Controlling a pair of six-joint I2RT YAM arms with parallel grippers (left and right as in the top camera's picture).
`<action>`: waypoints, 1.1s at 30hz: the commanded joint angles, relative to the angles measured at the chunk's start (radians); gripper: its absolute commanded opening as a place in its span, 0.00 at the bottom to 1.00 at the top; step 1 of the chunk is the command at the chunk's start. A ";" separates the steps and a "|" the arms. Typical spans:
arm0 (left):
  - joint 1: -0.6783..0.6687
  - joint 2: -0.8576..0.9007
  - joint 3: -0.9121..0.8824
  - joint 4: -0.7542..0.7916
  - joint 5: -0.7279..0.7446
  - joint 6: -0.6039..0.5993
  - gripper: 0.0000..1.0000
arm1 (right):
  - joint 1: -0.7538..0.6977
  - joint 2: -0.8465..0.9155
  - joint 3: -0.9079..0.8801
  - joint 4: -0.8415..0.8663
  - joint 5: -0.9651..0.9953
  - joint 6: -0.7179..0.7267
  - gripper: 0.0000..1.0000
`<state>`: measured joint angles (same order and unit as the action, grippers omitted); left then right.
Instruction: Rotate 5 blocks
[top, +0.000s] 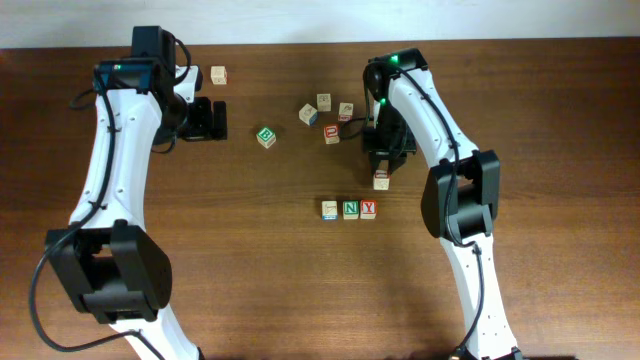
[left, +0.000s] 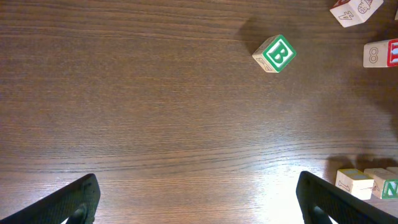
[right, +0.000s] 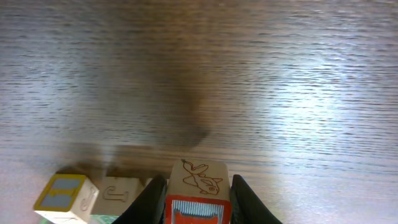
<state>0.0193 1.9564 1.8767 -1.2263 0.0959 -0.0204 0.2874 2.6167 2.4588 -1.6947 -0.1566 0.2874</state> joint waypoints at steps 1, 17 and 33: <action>0.002 0.008 0.019 0.002 -0.007 -0.010 0.99 | 0.034 -0.035 -0.004 -0.005 -0.033 0.001 0.24; 0.002 0.008 0.019 0.002 -0.007 -0.010 0.99 | 0.081 -0.640 -0.412 0.056 0.124 0.096 0.23; 0.002 0.008 0.019 0.002 -0.007 -0.010 0.99 | 0.070 -0.743 -1.115 0.740 0.116 0.100 0.24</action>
<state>0.0193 1.9564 1.8771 -1.2255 0.0952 -0.0204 0.3626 1.8759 1.3861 -0.9966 -0.0494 0.3717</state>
